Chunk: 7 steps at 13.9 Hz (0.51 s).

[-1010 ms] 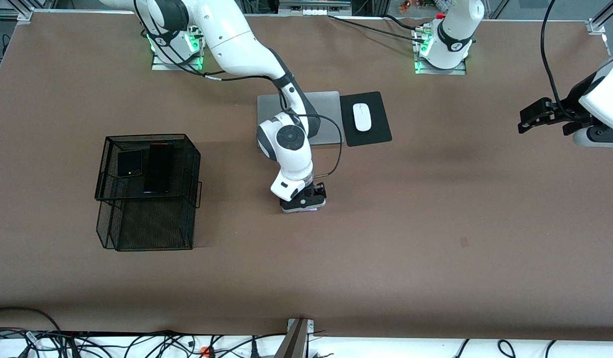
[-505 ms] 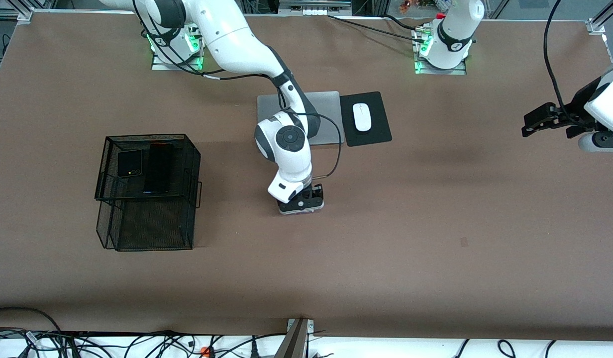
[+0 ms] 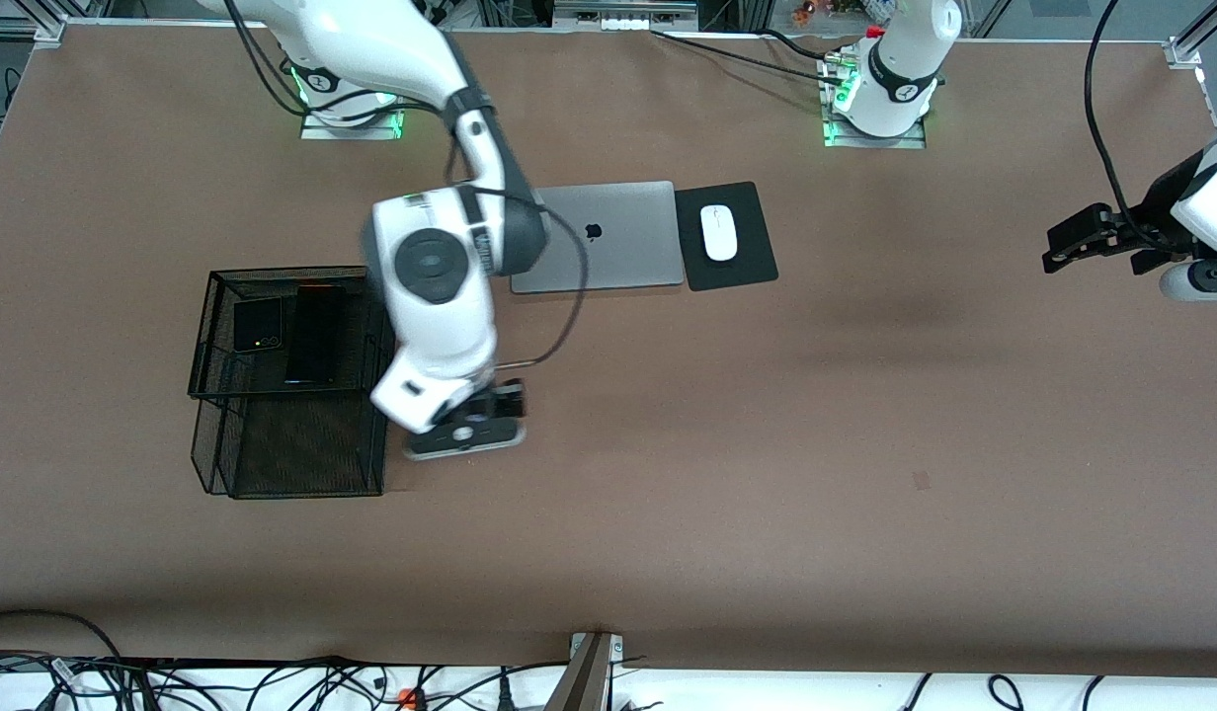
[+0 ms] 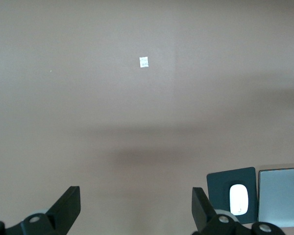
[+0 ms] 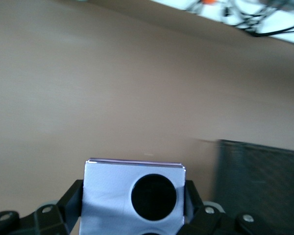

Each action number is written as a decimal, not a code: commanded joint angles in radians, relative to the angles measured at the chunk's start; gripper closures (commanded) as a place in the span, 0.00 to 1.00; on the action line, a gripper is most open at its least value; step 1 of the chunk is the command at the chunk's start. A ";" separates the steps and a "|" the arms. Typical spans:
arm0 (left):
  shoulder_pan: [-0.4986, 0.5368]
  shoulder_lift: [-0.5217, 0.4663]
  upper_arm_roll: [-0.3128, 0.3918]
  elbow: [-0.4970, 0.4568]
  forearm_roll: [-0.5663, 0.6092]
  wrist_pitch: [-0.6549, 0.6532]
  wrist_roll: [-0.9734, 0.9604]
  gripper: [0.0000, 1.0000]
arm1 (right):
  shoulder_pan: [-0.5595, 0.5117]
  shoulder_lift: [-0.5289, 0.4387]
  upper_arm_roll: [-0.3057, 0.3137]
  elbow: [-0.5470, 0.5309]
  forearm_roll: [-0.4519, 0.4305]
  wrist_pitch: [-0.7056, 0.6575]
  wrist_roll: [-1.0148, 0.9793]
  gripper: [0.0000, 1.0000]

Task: Place phones with both arms
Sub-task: 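Lift the lavender phone and carry it to the basket with the right gripper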

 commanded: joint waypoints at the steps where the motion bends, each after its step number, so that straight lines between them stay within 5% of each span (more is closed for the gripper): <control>1: -0.006 -0.006 -0.002 0.008 0.018 -0.004 0.006 0.00 | -0.100 -0.046 -0.018 -0.042 0.003 -0.081 -0.140 0.88; 7: -0.124 -0.006 0.090 0.012 0.015 -0.004 0.010 0.00 | -0.295 -0.033 -0.011 -0.139 0.048 -0.083 -0.344 0.88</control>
